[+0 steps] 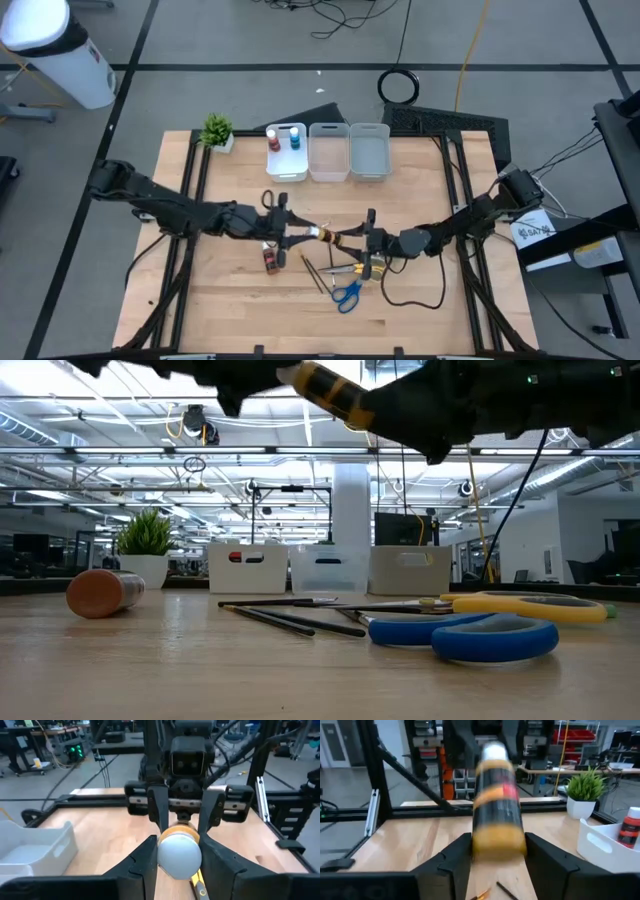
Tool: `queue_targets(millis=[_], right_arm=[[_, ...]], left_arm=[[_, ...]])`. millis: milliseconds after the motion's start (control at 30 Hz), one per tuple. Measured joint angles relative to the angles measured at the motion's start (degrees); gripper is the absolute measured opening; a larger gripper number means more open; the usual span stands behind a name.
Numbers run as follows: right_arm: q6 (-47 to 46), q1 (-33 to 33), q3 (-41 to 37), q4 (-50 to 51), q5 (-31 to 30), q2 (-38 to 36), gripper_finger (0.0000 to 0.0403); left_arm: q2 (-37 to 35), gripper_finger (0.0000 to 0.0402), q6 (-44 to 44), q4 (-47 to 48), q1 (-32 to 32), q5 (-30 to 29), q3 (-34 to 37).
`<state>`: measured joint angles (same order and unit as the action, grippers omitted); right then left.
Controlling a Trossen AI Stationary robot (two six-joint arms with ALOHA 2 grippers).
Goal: Pick & Place Paint Supplies
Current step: Put the yellow paint bottle into the white bin
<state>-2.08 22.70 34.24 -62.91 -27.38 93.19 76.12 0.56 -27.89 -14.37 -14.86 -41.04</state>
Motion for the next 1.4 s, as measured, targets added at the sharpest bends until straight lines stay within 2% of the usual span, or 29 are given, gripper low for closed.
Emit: queue_targets(millis=[333,433,533,700,800,1033,1167,1400], right_arm=[[-0.4,0.1,-0.3,1.1,0.6,0.1,0.0181],[-0.9,-0.2,-0.3,0.9,0.5,0.1,0.0178],[-2.5,-0.9,-0.3,1.0,0.5,0.1,0.0174],[-4.9,-2.3,-0.3,2.0,0.5,0.1,0.0176],[-6.6,-2.8,-0.3,2.4,0.6,0.1,0.0177],[-7.5,-2.7,-0.3,3.5,0.8,0.1,0.017],[-7.4,-2.7,-0.3,3.6,2.2,0.1,0.0169],[-7.3,-2.7,-0.3,4.6,2.2,0.1,0.0167]], left_arm=[[-14.8,0.0124,-3.6,11.5,-1.0,-12.0,-0.1],[-18.7,0.0124,-2.9,20.5,1.2,-18.6,-2.1],[-20.0,0.0124,0.7,32.7,4.9,-20.8,-6.6],[-17.4,0.0124,4.6,46.4,12.5,-20.5,-14.6],[-15.0,0.0124,4.2,50.4,17.7,-16.5,-16.8],[-7.3,0.0124,3.4,49.3,30.0,-6.5,-18.4],[-2.2,0.0124,4.6,49.1,35.2,-4.1,-18.6],[5.8,0.0124,5.7,48.2,39.8,-0.2,-18.5]])
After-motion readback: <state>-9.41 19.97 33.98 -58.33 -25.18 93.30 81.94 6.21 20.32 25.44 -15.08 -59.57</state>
